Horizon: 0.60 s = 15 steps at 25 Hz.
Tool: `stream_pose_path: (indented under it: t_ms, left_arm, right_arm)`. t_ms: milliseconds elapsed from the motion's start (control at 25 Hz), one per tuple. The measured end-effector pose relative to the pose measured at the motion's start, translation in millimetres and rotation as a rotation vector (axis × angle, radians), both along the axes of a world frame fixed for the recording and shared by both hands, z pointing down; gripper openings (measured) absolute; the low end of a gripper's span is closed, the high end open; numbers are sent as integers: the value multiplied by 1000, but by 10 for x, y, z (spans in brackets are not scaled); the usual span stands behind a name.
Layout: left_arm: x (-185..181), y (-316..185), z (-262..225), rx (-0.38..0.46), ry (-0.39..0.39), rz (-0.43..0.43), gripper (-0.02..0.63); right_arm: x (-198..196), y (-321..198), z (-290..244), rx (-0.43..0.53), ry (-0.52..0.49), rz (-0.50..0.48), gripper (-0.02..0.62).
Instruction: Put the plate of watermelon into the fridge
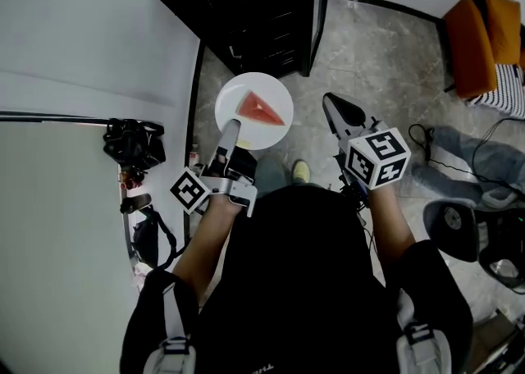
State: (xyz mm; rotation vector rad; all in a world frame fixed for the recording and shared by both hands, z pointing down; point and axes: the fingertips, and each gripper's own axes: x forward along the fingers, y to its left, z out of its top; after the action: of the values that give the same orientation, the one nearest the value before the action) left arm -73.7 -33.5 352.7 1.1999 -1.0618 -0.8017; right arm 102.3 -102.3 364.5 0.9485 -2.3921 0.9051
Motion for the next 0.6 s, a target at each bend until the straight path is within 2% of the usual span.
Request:
stream_pose_path:
  t_ms: [600]
  left_arm:
    - [-17,-29,-69,3,2,-15,41]
  right_arm:
    - [-66,-46,-50,-5,-6,-18,14]
